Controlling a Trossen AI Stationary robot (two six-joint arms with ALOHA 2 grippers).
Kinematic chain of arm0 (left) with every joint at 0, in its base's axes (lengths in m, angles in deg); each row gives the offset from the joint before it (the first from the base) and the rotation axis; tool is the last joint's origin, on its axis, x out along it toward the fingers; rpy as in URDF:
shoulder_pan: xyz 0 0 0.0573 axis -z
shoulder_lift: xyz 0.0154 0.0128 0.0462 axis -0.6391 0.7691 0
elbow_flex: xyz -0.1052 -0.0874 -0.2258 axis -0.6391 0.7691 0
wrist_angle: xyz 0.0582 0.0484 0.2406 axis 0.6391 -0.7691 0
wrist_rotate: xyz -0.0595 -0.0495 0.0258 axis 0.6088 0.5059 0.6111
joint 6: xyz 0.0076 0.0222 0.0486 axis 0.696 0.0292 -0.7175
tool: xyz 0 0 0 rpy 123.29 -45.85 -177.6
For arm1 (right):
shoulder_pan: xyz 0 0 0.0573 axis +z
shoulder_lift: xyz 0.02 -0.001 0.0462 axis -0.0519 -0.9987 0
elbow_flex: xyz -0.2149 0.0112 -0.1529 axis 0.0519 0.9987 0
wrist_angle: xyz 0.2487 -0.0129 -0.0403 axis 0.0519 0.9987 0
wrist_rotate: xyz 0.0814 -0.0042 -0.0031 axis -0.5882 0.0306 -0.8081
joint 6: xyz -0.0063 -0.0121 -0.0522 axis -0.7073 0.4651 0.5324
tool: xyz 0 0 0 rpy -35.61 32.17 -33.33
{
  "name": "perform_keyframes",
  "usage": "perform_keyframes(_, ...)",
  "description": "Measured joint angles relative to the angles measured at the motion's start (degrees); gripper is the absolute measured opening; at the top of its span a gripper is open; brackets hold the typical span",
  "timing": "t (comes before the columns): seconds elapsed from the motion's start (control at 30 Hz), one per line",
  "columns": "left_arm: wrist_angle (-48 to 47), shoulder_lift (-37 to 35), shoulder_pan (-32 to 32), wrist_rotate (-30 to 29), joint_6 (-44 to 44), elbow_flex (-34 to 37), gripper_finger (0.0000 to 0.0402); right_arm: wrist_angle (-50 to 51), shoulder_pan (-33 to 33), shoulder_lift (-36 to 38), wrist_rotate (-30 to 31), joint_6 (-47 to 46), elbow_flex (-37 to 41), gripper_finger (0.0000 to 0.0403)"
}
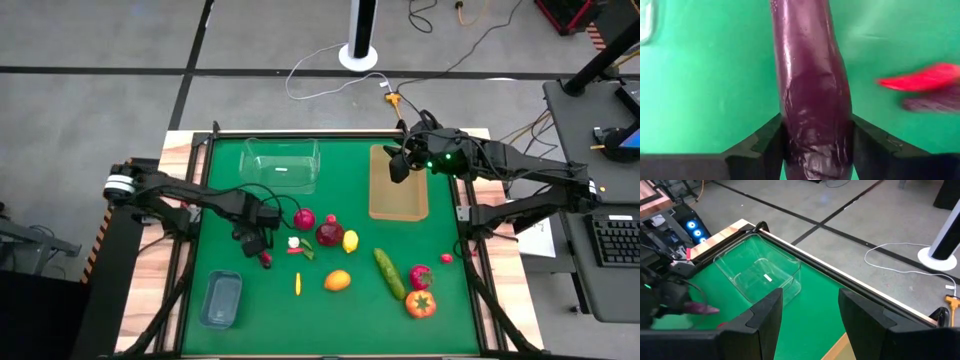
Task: Sort produce into baskets
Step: Put the top large purple eggplant into the transparent bin
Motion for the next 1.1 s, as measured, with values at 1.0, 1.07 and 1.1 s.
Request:
perform_keyframes(1.0,-3.4,-2.4,-30.3,-0.2,-45.2,-32.6,0.0170,0.8,0.0,0.0,-1.5,-0.1,0.0,0.0185)
perform_keyframes(1.07,-3.4,0.8,-32.3,-0.1,-50.7,-32.6,0.0170,0.9,0.0,0.0,-1.5,-0.1,0.0,0.0185)
perform_keyframes(1.1,-3.5,2.5,-33.1,-0.2,-53.2,-32.6,0.0170,1.0,0.0,0.0,-1.5,-0.1,0.0,0.0185)
